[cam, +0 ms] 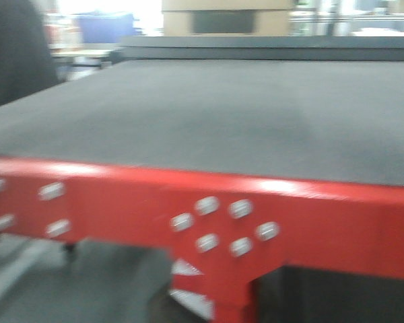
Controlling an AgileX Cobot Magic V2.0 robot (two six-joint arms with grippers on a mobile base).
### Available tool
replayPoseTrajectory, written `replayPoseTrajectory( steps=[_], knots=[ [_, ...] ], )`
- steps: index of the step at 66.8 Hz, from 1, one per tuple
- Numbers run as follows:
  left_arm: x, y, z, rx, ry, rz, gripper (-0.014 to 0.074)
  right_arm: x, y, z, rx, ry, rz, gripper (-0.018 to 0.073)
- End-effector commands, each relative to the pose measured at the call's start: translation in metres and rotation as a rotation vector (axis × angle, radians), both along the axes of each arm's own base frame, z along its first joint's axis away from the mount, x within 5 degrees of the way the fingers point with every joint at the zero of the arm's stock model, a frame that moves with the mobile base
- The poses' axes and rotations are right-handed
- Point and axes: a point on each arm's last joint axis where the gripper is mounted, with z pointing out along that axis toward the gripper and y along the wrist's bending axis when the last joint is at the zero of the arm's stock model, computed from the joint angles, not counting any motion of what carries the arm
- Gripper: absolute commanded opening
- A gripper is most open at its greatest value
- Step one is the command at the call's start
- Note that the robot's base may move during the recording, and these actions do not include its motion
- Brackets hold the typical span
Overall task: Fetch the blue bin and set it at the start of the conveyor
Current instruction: 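Hold the bin while the base drives up to the grey conveyor table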
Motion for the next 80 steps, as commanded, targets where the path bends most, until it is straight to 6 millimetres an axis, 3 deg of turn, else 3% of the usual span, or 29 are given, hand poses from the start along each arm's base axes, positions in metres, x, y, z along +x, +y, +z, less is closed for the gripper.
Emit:
replayPoseTrajectory(
  steps=[1,80],
  knots=[
    [-0.0049,-0.0014,0.0165,-0.058,-0.099,-0.014,-0.0111,-0.0019,-0.0023,0.0074,-0.021,-0.052,0.005,-0.0152],
    [-0.0049,-0.0014,0.0165,-0.058,-0.099,-0.014,-0.0111,-0.0019,-0.0023,0.0074,-0.021,-0.052,0.005,-0.0152]
  ],
)
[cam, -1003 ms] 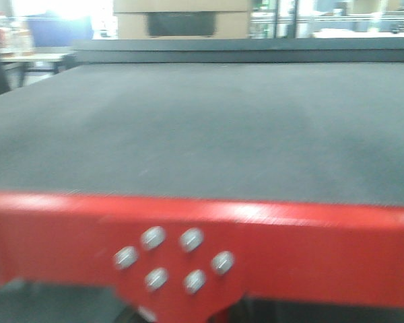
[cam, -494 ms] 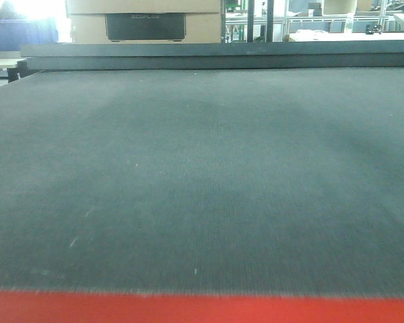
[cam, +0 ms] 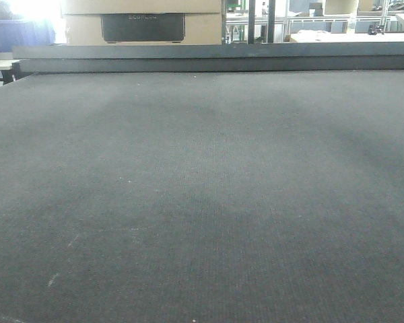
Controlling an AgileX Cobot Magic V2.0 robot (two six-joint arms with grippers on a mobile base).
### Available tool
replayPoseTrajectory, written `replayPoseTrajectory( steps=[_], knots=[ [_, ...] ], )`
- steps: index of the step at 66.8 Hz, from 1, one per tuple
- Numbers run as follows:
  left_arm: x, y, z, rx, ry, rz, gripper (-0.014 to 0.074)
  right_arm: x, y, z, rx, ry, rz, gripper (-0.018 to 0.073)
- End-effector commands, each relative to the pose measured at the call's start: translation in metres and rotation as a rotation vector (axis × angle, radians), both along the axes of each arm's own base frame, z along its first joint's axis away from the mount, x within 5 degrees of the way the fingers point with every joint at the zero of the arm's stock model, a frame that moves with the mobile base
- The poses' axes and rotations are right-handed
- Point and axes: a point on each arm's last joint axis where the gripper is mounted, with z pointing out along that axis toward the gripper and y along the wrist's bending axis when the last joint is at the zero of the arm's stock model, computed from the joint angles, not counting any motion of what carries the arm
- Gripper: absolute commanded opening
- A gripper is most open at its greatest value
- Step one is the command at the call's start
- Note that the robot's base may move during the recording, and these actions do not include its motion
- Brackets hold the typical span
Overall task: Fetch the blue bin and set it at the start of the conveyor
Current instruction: 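Hold the bin while the base drives up to the grey conveyor table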
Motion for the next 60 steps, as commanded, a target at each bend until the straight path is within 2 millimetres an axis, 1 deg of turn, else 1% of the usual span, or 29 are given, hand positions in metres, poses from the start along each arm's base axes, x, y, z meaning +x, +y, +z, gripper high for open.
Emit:
replayPoseTrajectory(
  steps=[1,60],
  knots=[
    [-0.0052,-0.0013,0.0156,-0.054,-0.09,-0.014,-0.0111,-0.0019,-0.0022,0.0074,-0.021,-0.052,0.006,-0.0152],
    [-0.0052,-0.0013,0.0156,-0.054,-0.09,-0.014,-0.0111,-0.0019,-0.0022,0.0074,-0.021,-0.052,0.006,-0.0152]
  ],
)
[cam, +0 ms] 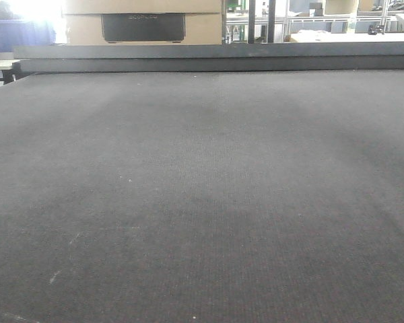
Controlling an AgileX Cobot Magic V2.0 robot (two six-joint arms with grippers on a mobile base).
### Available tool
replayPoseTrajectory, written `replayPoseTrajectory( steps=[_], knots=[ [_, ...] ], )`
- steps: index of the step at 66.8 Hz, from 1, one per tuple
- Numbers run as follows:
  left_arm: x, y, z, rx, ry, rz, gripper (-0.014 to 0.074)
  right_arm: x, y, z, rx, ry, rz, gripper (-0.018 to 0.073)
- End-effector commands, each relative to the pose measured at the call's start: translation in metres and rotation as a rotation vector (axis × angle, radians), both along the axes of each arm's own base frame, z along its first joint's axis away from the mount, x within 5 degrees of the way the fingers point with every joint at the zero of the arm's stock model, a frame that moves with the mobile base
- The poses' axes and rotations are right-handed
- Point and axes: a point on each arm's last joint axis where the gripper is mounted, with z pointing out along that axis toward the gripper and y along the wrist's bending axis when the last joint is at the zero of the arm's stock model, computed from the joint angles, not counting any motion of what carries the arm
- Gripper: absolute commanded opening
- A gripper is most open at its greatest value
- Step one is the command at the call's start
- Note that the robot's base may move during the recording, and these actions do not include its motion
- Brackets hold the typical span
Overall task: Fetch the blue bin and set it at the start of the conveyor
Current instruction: 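Hold the bin while the base drives up to the grey conveyor table, then lower the bin onto the grey surface and open both grippers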
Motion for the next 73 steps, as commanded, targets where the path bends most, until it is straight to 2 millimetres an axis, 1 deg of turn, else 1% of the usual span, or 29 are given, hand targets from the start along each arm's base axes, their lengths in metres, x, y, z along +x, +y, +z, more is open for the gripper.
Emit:
replayPoseTrajectory(
  steps=[1,13,19,24,29,35,39,41,42,47,48,51,53,54,64,70,73],
  knots=[
    [-0.005,-0.001,0.016,-0.054,-0.09,-0.014,-0.0111,-0.002,-0.002,0.007,-0.021,-0.052,0.006,-0.0152],
    [-0.005,-0.001,0.016,-0.057,-0.09,-0.015,-0.0111,-0.002,-0.002,0.008,-0.021,-0.053,0.006,-0.0152],
    [-0.007,-0.002,0.014,-0.063,-0.059,-0.021,-0.0111,-0.004,-0.002,0.008,-0.012,-0.048,0.01,-0.0152],
    [-0.014,-0.002,0.01,-0.062,0.025,-0.034,-0.0111,-0.01,-0.001,0.007,0.009,-0.001,0.021,-0.0152],
    [-0.019,-0.001,0.001,-0.029,0.129,-0.039,-0.0111,-0.014,0.001,0.002,0.024,0.069,0.034,-0.0152],
    [-0.026,0.001,-0.013,0.027,0.282,-0.042,-0.0111,-0.018,0.001,-0.007,0.006,0.16,0.044,-0.0152],
    [-0.025,0.002,-0.024,0.062,0.342,-0.034,-0.0111,-0.017,0.001,-0.015,0.001,0.194,0.044,-0.0152],
    [-0.024,0.003,-0.027,0.071,0.349,-0.03,-0.0111,-0.016,0.001,-0.019,-0.001,0.206,0.044,-0.0152],
    [-0.023,0.003,-0.033,0.081,0.367,-0.027,-0.0111,-0.015,0.002,-0.022,0.001,0.208,0.045,-0.0152],
    [-0.019,0.001,-0.049,0.091,0.399,-0.026,-0.0111,-0.01,0.004,-0.036,0.006,0.228,0.048,-0.0152],
    [-0.018,0.001,-0.051,0.09,0.397,-0.025,-0.0111,-0.009,0.004,-0.041,0.006,0.236,0.048,-0.0152],
    [-0.014,0.0,-0.066,0.095,0.409,-0.022,-0.0111,-0.005,0.006,-0.053,0.012,0.246,0.05,-0.0152],
    [-0.013,-0.001,-0.07,0.092,0.402,-0.022,-0.0111,-0.002,0.006,-0.061,0.013,0.252,0.049,-0.0152],
    [-0.01,-0.002,-0.076,0.092,0.402,-0.021,-0.0111,0.0,0.007,-0.064,0.016,0.247,0.049,-0.0152],
    [0.002,-0.006,-0.126,0.103,0.443,-0.015,-0.0111,0.016,0.011,-0.118,0.007,0.331,0.043,-0.0152],
    [0.007,-0.007,-0.153,0.11,0.467,-0.012,-0.0111,0.024,0.012,-0.144,0.001,0.361,0.039,-0.0152],
    [0.009,-0.008,-0.163,0.112,0.473,-0.011,-0.0111,0.029,0.013,-0.154,0.0,0.37,0.038,-0.0152]
  ],
)
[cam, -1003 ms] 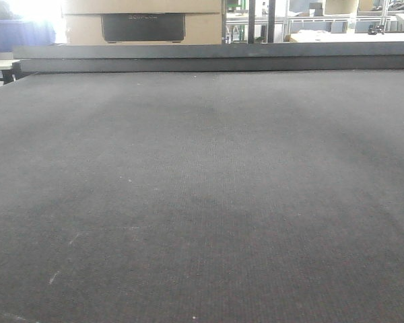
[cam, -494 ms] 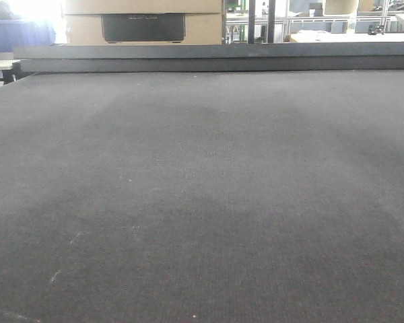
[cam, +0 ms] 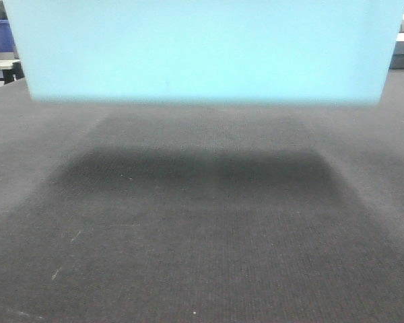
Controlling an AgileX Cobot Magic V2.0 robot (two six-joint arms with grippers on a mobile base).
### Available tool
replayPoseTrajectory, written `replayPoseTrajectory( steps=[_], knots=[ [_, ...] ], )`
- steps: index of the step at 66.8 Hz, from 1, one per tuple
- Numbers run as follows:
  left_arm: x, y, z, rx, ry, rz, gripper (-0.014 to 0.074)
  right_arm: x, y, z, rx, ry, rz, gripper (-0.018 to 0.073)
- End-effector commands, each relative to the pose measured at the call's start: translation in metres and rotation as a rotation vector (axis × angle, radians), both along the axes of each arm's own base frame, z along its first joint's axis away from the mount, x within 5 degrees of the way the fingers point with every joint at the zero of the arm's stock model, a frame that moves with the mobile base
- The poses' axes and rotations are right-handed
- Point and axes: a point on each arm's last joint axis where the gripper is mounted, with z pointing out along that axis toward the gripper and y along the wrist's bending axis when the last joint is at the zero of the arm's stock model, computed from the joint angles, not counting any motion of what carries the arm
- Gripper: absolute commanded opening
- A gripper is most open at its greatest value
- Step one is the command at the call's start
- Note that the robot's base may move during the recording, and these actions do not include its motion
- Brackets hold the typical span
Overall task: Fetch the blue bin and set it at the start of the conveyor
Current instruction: 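Lower the bin onto the grey surface and open both grippers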
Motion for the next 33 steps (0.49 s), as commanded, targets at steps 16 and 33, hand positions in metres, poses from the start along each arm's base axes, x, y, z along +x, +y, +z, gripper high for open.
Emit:
replayPoseTrajectory(
  steps=[16,33],
  knots=[
    [0.018,-0.008,-0.053,0.006,0.043,-0.004,-0.011,0.03,0.004,-0.053,-0.031,0.038,0.011,-0.0087],
    [0.019,-0.009,-0.059,0.014,0.066,-0.004,0.021,0.033,0.005,-0.061,-0.037,0.06,0.012,0.0452]
  ],
)
